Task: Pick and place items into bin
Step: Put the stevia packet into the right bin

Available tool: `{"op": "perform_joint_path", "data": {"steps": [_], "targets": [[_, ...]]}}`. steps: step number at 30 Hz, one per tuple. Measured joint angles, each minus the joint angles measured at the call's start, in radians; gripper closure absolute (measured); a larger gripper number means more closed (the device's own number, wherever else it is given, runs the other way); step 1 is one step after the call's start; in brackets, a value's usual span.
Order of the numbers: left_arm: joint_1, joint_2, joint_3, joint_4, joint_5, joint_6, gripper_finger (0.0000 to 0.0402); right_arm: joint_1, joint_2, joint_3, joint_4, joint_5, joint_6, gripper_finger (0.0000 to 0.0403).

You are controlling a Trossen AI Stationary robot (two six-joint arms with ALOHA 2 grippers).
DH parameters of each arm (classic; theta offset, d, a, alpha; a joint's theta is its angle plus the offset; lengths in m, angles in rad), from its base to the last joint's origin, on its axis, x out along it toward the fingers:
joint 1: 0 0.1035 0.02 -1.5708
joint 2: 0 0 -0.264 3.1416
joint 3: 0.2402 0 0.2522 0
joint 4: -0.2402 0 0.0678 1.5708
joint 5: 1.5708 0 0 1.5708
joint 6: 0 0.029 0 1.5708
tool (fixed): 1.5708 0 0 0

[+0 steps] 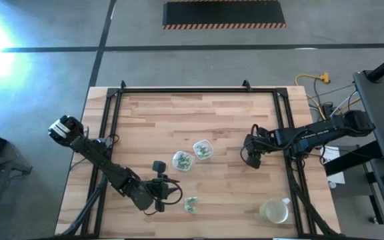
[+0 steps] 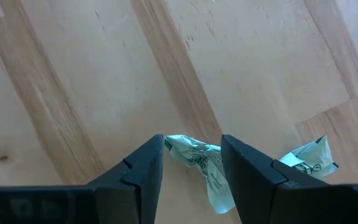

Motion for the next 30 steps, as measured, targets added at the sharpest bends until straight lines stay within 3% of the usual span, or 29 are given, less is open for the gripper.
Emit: {"op": "perform_joint_path", "data": {"steps": [11, 20, 30], "targets": [[0.000, 0.000, -0.010, 0.001, 0.000, 0.000, 0.0305, -0.013, 0.000, -0.014, 0.009, -0.001, 0.000, 0.0277], [0.000, 0.000, -0.014, 0.004, 0.000, 0.000, 0.0305, -0.013, 0.000, -0.014, 0.009, -0.002, -0.010, 0.0335], [0.000, 0.000, -0.014, 0.004, 0.000, 0.000, 0.0305, -0.011, 0.000, 0.014, 0.037, -0.002, -0.125, 0.0392]]}}
